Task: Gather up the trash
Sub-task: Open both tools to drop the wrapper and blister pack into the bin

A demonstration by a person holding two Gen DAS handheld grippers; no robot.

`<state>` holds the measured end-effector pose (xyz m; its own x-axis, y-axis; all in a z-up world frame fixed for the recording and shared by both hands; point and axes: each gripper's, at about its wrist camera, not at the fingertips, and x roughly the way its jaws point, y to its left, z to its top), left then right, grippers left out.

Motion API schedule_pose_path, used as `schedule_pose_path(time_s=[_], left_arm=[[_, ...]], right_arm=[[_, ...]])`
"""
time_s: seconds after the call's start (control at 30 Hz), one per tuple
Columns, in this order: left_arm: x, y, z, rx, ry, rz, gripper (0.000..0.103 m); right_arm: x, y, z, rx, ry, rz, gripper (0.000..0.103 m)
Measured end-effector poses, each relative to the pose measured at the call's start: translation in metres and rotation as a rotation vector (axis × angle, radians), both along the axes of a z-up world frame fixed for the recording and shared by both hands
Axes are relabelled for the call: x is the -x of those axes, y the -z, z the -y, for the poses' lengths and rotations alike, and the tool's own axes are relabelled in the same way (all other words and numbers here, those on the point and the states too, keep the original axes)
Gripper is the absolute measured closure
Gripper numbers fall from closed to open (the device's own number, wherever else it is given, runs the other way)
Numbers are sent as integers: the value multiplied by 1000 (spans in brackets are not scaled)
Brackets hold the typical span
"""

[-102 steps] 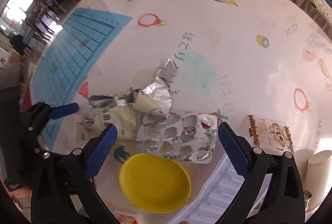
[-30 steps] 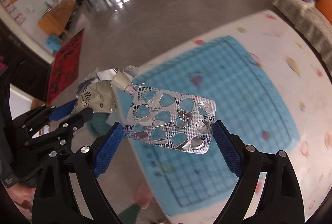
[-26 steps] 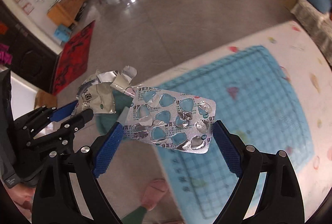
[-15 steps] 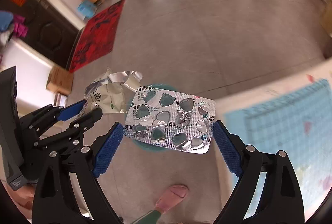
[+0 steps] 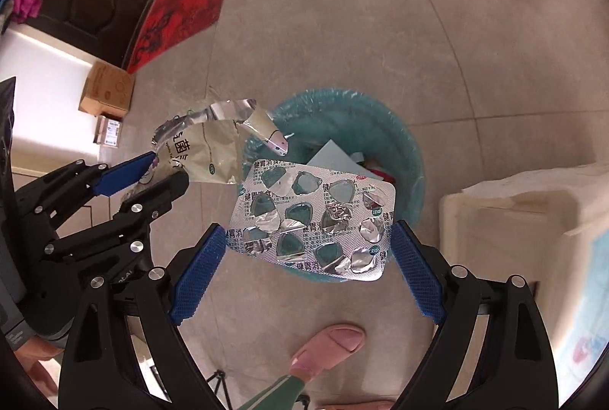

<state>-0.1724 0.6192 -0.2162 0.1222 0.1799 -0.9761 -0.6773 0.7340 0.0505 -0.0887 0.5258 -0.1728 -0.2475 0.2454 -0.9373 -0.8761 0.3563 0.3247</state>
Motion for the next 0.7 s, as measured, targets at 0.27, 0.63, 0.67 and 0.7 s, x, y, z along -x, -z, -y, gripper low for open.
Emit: schedule_pose_path(time_s=[0.27,0.63,0.67,0.7], left_arm=[[-2,27,-21,86,-43,-10,57],[6,23,-17,75,-18,4,34],[5,21,-18,69,-23,10,34],[5,16,-17,67,-29,22,33]], right_arm=[[-3,20,-6,43,-13,12,11],[-10,12,6,3,-4,4,6],[-12,8,8,-10,1,-2,6],[-13,2,10,-26,6,-2,6]])
